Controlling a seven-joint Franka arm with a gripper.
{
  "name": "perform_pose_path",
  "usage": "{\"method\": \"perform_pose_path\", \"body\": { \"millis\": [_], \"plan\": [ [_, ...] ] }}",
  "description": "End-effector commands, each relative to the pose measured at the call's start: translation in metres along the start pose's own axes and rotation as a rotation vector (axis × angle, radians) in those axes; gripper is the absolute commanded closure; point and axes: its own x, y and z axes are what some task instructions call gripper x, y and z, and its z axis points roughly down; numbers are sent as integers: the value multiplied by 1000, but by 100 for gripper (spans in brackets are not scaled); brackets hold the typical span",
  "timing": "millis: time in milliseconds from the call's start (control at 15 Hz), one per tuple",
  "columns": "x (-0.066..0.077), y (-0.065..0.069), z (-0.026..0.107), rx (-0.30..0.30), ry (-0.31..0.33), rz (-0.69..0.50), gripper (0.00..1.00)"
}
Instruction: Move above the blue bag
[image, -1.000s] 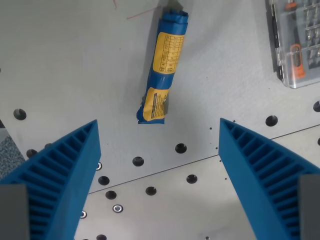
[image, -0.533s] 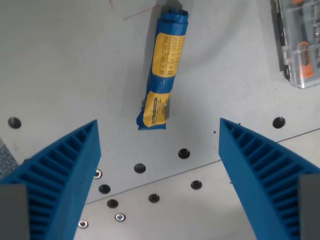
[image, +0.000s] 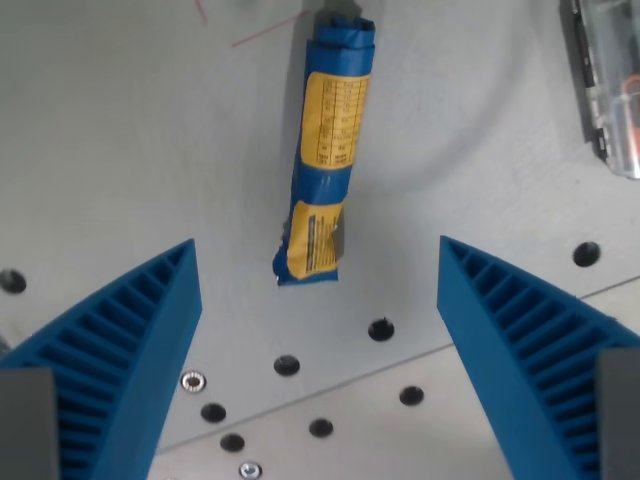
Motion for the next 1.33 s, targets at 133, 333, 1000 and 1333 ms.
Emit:
{"method": "perform_pose_path", "body": {
  "millis": [133,333,1000,1333],
  "plan": [
    [-1,3,19,17,81,115,0],
    [-1,4,34,15,83,137,0],
    [-2,8,83,6,95,176,0],
    [-3,9,100,2,101,179,0]
  ]
}}
